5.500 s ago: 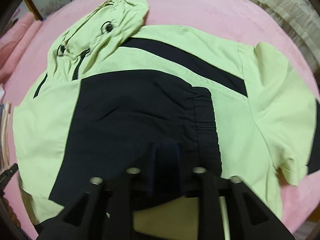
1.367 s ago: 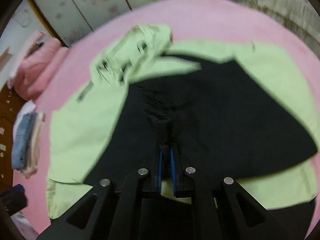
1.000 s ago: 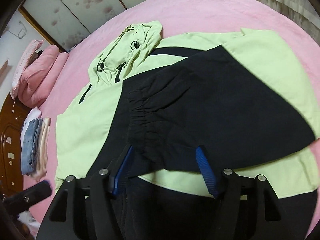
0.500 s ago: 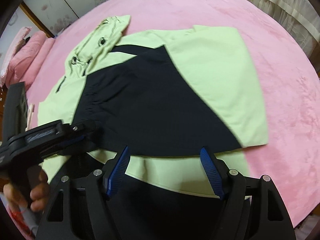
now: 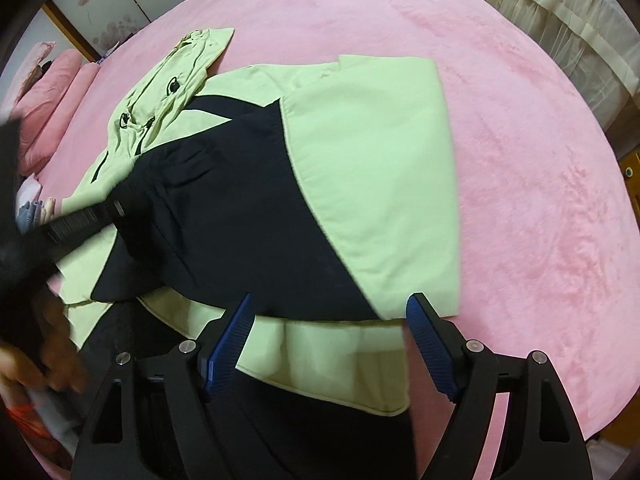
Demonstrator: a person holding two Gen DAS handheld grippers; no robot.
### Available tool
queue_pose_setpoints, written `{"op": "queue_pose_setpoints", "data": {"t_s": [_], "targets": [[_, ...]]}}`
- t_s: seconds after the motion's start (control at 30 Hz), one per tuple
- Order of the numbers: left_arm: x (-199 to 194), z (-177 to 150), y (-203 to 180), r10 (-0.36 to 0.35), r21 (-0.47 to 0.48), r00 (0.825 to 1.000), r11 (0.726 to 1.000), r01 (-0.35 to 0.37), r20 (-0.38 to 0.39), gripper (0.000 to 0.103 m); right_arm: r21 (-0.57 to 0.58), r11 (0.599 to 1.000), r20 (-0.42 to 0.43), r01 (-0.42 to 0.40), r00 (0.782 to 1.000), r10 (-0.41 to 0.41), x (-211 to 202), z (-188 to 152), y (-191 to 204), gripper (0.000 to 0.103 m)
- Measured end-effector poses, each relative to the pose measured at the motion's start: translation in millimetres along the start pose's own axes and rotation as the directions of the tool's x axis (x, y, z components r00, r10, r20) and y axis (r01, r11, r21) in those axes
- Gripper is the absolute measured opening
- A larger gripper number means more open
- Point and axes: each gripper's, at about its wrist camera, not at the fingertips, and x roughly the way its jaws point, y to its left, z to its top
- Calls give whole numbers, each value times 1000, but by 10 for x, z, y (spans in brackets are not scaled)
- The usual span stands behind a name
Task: Fold large clothes
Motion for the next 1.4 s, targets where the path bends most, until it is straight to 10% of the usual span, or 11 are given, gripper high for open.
{"op": "queue_pose_setpoints", "data": {"t_s": [0.27, 0.43, 0.7, 0.83, 1.0, 1.17, 1.4], "targets": [[-1045, 768, -35, -118, 17, 951, 993, 118, 287, 6, -8, 1000, 17, -4, 1000, 4, -22, 18, -124, 80], [-1512, 916, 378, -43, -25, 919, 998, 58, 393, 6, -7, 1000, 14, -16, 1000, 16, -13, 35, -209, 80], [-1009, 352, 1407, 232, -224, 952, 957, -186, 202, 6, -30, 999, -26, 27, 999, -28, 333, 80, -332, 80], [-510, -63, 1909, 352, -292, 935, 898, -330, 27, 6, -36, 998, -47, 49, 998, -50, 464, 85, -421, 80], [-133, -355, 2357, 419, -324, 904, 847, -422, -81, 7, -19, 999, -37, 29, 999, -30, 472, 106, -601, 80], [-77, -397, 2523, 396, -347, 912, 844, -409, -111, 8, -22, 999, -37, 47, 998, -48, 482, 119, -599, 80], [-537, -200, 2307, 467, -318, 884, 833, -453, -37, 54, -56, 989, -39, 138, 989, -140, 159, 126, -333, 80]]}}
